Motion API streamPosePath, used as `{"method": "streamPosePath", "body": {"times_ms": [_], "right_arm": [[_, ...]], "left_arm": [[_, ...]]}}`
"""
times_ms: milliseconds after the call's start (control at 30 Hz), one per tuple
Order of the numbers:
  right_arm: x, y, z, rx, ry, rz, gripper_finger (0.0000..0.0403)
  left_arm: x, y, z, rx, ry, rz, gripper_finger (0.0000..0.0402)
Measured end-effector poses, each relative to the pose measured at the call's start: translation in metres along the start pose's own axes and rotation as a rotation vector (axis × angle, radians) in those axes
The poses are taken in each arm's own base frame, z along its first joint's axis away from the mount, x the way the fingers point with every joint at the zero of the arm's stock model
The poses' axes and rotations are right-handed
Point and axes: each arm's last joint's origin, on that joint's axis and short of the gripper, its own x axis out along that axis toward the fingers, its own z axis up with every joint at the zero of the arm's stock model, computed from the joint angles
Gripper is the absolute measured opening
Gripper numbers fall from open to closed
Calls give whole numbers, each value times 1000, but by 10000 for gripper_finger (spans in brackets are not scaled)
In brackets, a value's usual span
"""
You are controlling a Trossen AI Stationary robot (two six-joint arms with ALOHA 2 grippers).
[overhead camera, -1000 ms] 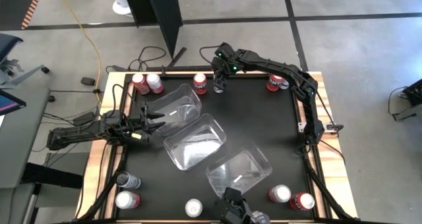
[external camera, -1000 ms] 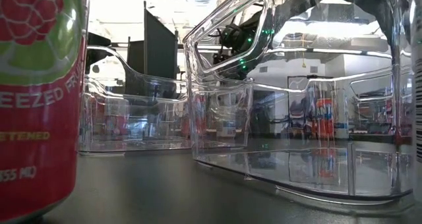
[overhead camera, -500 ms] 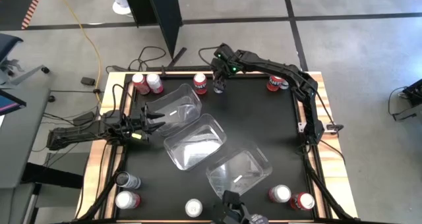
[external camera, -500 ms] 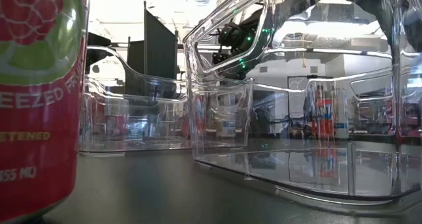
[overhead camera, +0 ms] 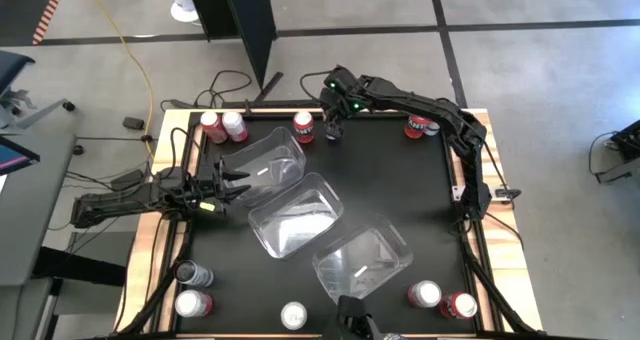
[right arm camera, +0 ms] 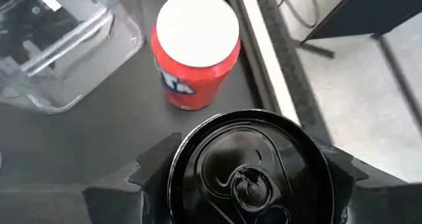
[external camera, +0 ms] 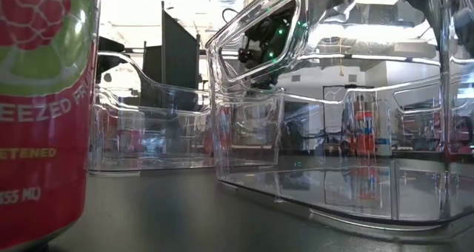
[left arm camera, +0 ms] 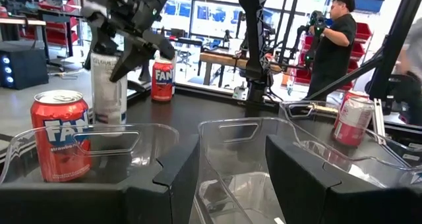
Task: Sort soda cans
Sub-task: Put the top middle white soda can in the center transparent bin
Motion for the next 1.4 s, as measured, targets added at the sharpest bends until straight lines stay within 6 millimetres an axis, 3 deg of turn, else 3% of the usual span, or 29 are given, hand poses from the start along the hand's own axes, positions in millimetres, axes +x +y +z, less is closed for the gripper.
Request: {"method": "streamPosePath", "body": {"times_ms": [333,900,1100,1400], "right_arm": [[-43,26,35,-88,-58,-15,266],[-101,104,81,-257,-251,52,266],[-103,126,87,-296,-306,82,266],[-91,138,82,-312,-240,113,266]], "left_arm": [[0,0,0,0,-1,3,169],[0,0,0,0,-1,4,169],[0,0,0,0,-4,17,169],[0,1,1,-5,-11,36,169]]}}
